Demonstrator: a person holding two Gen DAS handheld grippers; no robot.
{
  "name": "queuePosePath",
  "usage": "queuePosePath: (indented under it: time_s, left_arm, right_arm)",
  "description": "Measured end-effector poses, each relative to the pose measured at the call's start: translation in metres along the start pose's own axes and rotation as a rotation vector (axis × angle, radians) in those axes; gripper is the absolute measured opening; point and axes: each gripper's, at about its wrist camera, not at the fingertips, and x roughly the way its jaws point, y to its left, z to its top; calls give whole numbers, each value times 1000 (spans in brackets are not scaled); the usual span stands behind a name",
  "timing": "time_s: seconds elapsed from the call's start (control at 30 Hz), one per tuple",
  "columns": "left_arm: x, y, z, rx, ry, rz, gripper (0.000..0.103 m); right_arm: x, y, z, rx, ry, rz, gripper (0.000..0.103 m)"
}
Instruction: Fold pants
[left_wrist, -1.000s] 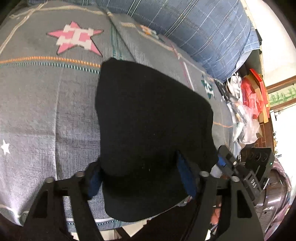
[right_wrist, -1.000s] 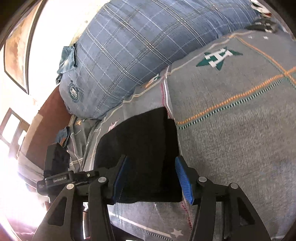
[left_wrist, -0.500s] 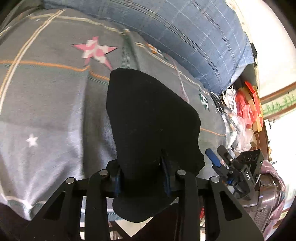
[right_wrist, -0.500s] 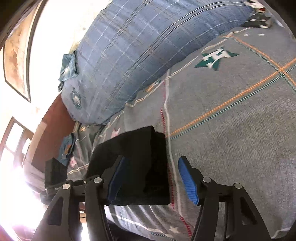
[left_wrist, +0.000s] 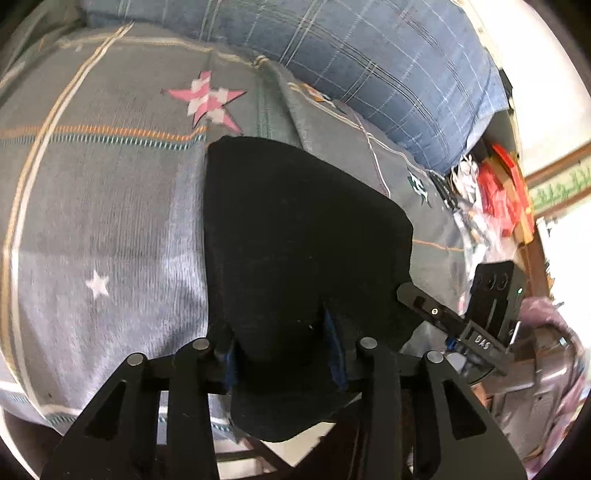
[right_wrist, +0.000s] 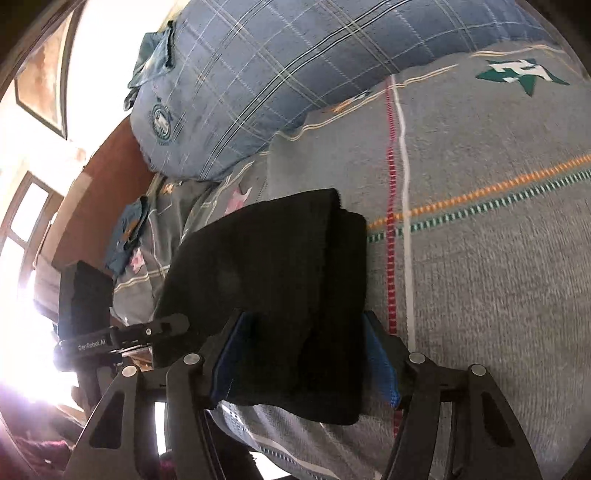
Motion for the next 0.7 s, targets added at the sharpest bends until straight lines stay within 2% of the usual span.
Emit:
queuePosePath:
  time_s: [0.07, 0.1, 0.17, 0.23, 0.27, 0.3, 0.37, 0.5, 0.6, 0.7]
  left_arm:
    - [7, -2, 4, 35, 1, 21, 51]
    - [13, -1, 5, 38, 10, 29, 59]
    - [28, 5, 5, 22, 42, 27, 66]
    - [27, 5, 3, 8, 20, 18, 67]
    - [26, 1, 2, 24, 21, 29, 63]
    - [24, -3, 0, 38, 16, 46, 59]
    - [18, -11, -5, 74, -3, 74, 54]
    - [0, -26, -22, 154, -27, 99, 53]
    - [-10, -34, -34, 211, -65, 138, 53]
    - [-11, -35, -28, 232, -87, 164, 53]
  right_arm:
    - [1, -5, 2, 5, -12, 40, 65]
    - [3, -9, 1, 15, -23, 61, 65]
    - [2, -15, 0, 32, -54, 77, 62]
    - [2, -10, -2, 14, -66, 45, 60]
    - [1, -4, -3, -11, -70, 6, 54]
    - [1, 7, -5, -57, -73, -51, 53]
    - [-2, 16, -8, -94, -75, -94, 47]
    - [-16, 45, -26, -211, -92, -188, 44]
    - [-22, 52, -38, -217, -108, -180, 44]
    - [-20, 47, -36, -174, -100, -153, 44]
